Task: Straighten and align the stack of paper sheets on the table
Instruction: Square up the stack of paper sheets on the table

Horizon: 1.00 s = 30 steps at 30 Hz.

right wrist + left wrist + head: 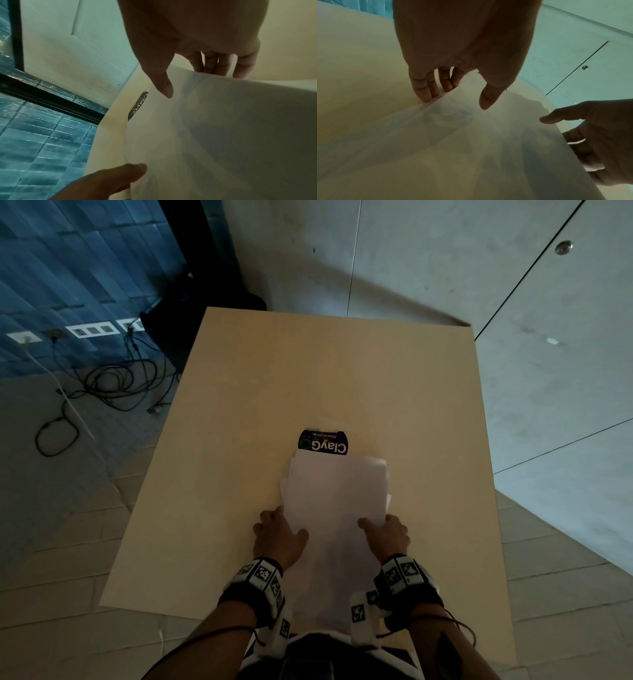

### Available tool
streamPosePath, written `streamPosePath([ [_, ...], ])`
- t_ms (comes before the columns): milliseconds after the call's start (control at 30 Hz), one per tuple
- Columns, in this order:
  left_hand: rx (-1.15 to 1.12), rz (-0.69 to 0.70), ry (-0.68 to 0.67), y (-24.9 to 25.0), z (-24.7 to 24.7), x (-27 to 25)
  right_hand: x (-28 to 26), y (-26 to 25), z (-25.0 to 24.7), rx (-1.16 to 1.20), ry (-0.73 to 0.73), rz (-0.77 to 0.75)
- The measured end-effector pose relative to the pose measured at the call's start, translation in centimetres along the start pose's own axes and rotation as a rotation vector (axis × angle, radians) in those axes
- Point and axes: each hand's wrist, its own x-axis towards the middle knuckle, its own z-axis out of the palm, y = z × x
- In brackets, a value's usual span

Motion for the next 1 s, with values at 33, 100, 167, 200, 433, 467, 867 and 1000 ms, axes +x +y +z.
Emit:
streamPosePath([
  [33,0.007,0.005,-0.002,0.0,0.0,0.0,-0.1,-0.1,0.0,0.012,0.0,0.005],
  [100,0.015,0.012,-0.005,-0.1,0.0,0.0,-0.1,-0.4,0.1,0.026,-0.012,0.004],
  [167,0.02,0.018,-0.009,-0.2,0.0,0.0,0.7,0.0,0.4,0.038,-0.006,-0.001],
  [200,0.023,0.021,-0.012,-0.2,0.0,-0.1,1.1,0.1,0.6,0.039,-0.002,-0.005],
  [433,0.036,0.035,-0.03,-0.4,-0.1,-0.1,2.6,0.9,1.5,0.189,-0.055,-0.018],
  [467,0.036,0.038,-0.031,-0.4,-0.1,-0.1,2.5,0.8,1.6,0.219,-0.067,-0.025],
  [867,0.033,0.058,-0.033,-1.0,0.0,-0.1,6.7,3.4,2.5,0.327,-0.216,0.001],
  [1000,0.03,0.062,-0.027,-1.3,0.1,-0.1,3.4,2.1,0.9,0.392,-0.211,-0.029],
])
